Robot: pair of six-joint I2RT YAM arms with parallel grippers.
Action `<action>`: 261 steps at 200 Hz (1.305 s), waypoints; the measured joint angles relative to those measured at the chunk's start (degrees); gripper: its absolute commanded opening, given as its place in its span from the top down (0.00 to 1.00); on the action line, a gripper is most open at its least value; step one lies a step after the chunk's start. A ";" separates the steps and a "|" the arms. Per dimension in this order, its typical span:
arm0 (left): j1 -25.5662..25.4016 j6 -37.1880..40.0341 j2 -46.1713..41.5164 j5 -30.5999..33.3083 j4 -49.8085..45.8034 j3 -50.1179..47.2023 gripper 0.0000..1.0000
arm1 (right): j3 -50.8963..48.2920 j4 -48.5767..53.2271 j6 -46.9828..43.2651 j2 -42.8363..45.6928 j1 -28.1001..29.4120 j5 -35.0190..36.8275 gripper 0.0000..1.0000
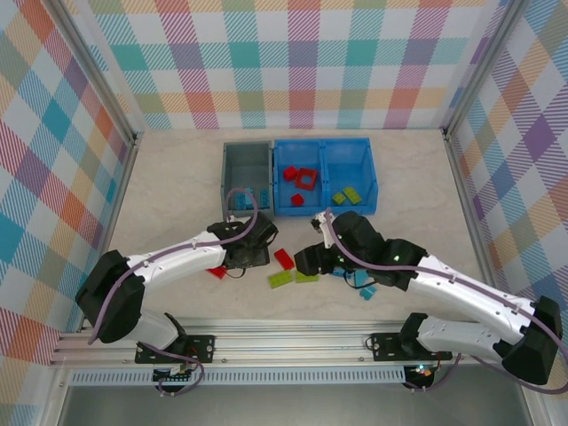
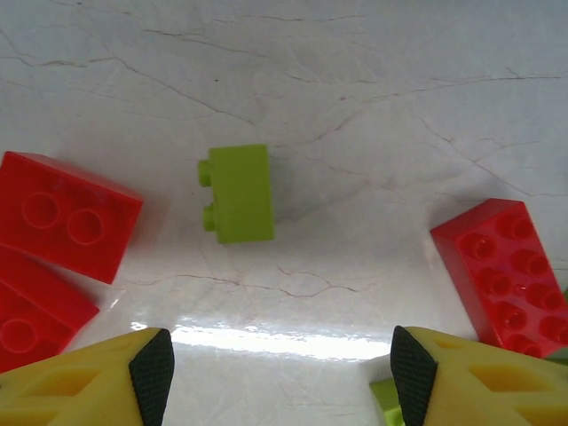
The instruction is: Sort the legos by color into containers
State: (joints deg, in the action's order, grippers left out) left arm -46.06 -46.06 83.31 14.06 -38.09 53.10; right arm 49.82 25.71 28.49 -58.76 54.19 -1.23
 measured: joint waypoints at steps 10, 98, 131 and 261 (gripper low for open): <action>-0.02 -0.57 -0.44 -0.15 0.74 -0.83 0.31 | 0.00 0.50 0.17 0.44 0.00 1.49 0.34; -0.46 -10.21 1.92 -5.53 5.07 -0.31 0.22 | -0.02 1.42 0.68 3.50 0.00 6.84 0.33; -0.72 -17.51 6.56 -6.12 8.94 0.50 0.22 | -1.77 1.36 0.85 7.15 0.00 6.84 0.32; -2.69 -27.82 19.04 -6.08 12.94 8.26 0.49 | -3.02 2.64 1.75 8.74 0.00 7.78 0.33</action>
State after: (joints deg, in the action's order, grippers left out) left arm -48.75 -73.89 102.35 7.99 -25.15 61.36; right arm 46.81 28.36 30.24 -50.02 54.19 6.55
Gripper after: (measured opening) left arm 0.560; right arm 0.676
